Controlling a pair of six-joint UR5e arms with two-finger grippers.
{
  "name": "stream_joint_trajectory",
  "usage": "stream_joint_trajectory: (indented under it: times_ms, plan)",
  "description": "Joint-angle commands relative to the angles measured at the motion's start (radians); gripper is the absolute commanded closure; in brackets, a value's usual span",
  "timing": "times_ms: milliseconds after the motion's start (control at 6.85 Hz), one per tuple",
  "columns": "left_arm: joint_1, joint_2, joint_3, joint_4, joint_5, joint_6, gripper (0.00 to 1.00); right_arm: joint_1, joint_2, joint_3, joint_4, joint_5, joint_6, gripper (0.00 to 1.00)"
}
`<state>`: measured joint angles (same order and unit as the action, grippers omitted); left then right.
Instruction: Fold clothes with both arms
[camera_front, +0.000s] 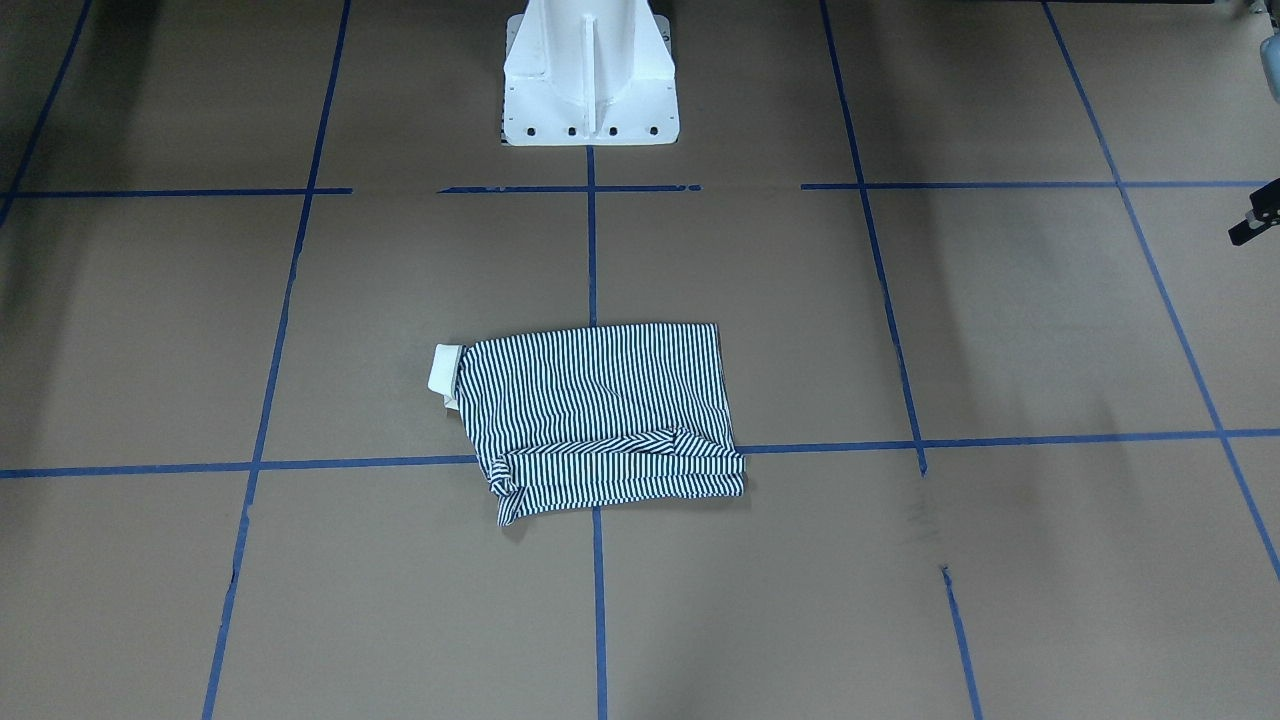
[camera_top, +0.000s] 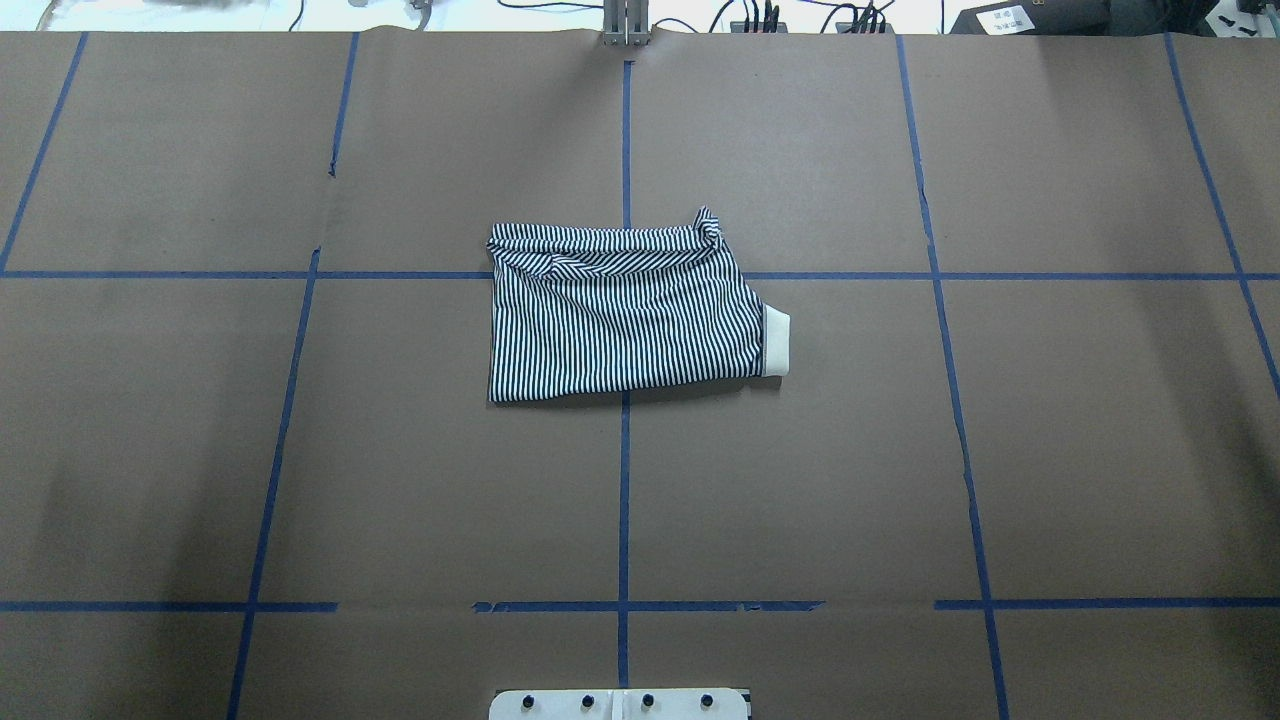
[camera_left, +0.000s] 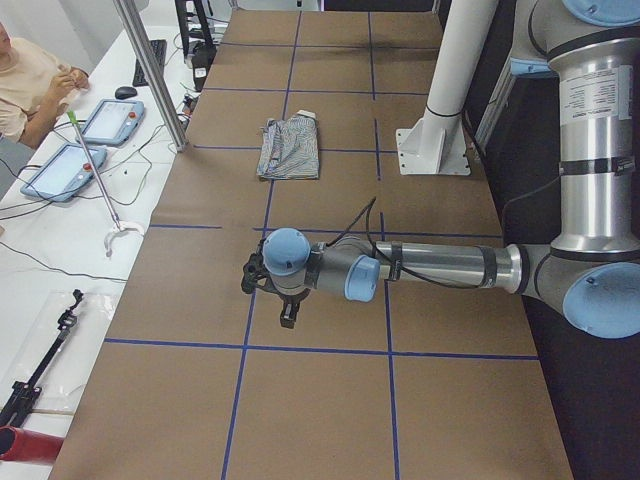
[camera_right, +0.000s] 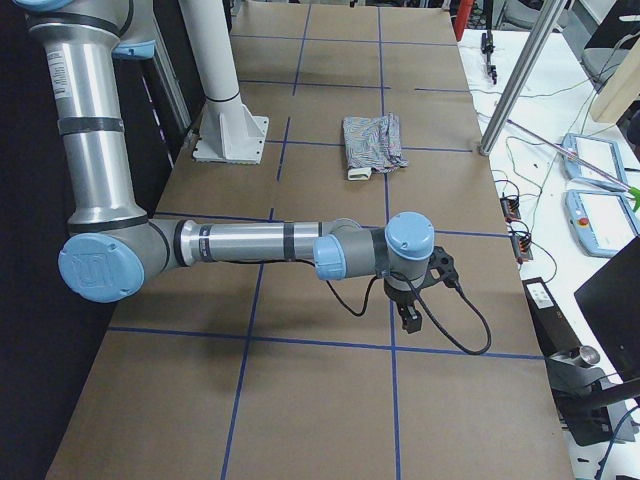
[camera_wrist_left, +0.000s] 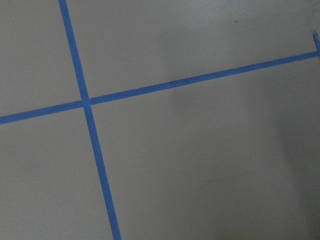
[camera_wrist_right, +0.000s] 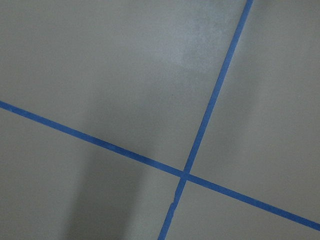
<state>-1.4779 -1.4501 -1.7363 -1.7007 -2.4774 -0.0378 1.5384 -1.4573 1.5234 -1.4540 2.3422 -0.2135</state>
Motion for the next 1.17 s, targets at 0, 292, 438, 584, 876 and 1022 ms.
stream_joint_trajectory:
  times_ms: [0,292,438,584,876,1022]
  plan:
    - [-0.031,0.002,-0.046,0.082,0.261,-0.001,0.00,-0.035,-0.017,0.001,0.000,-0.009,-0.010,0.00]
    - [-0.050,0.016,-0.051,0.079,0.272,-0.004,0.00,-0.037,-0.043,0.012,0.004,0.078,-0.007,0.00]
    - [-0.050,0.020,-0.045,0.076,0.270,-0.004,0.00,-0.034,-0.054,0.030,0.003,0.138,-0.006,0.00]
    - [-0.050,0.022,-0.034,0.072,0.269,0.002,0.00,-0.031,-0.055,0.049,-0.003,0.135,-0.006,0.00]
    - [-0.050,0.025,-0.023,0.065,0.169,0.003,0.00,-0.015,-0.058,0.058,-0.025,0.132,-0.012,0.00]
    - [-0.050,0.023,-0.035,0.082,0.158,0.003,0.00,-0.024,-0.058,0.058,-0.037,0.128,-0.012,0.00]
